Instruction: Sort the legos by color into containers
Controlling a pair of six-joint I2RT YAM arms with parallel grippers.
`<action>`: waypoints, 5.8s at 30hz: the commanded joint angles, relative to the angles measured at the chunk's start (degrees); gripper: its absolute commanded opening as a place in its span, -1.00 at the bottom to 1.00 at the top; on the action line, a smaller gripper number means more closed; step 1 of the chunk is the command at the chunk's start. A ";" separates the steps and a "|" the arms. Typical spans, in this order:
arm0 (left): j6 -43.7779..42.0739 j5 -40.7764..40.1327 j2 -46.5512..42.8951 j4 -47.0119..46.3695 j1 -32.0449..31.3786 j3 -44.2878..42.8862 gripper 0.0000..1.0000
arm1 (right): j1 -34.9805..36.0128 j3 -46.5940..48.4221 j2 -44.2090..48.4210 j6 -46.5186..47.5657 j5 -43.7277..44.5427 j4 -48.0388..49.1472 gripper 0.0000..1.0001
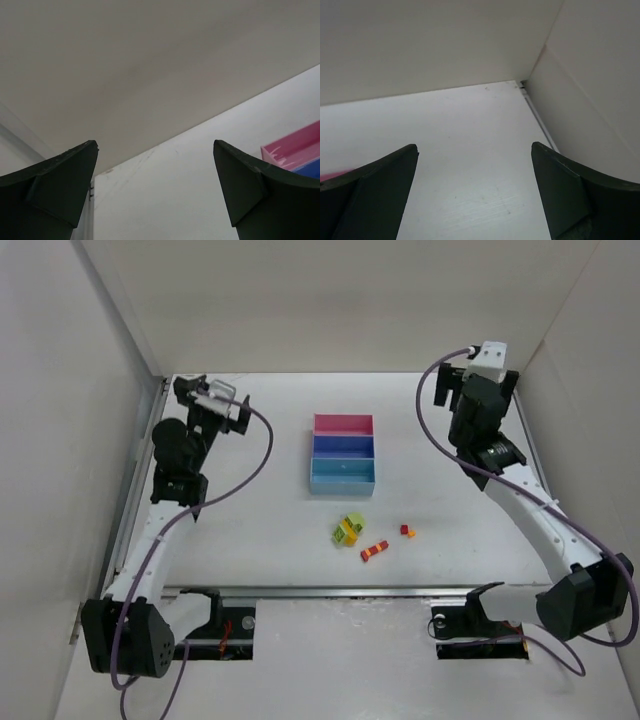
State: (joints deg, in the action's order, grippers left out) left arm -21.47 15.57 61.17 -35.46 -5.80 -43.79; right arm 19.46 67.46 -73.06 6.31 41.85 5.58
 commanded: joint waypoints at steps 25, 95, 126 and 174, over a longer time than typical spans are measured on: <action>1.35 8.07 3.35 29.49 -1.05 -11.32 1.00 | 13.67 -7.07 -12.81 -27.93 -37.36 -59.38 -0.07; -3.66 5.70 5.01 29.22 -1.05 -10.17 1.00 | 8.49 64.62 -54.63 -17.20 -40.62 -46.01 -1.00; -3.13 3.41 6.60 29.22 -1.05 -11.15 1.00 | 8.49 58.34 -44.74 -18.61 -44.59 -49.78 0.43; 2.05 11.50 -0.61 23.95 -1.05 -2.44 1.00 | 8.49 -9.38 -18.44 -31.45 -38.59 -45.65 -1.00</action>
State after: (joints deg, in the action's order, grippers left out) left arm -19.20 26.70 62.13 -9.17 -6.70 -46.48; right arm 26.83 55.09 -93.38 -25.17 2.81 -38.72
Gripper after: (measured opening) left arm 0.997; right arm 0.177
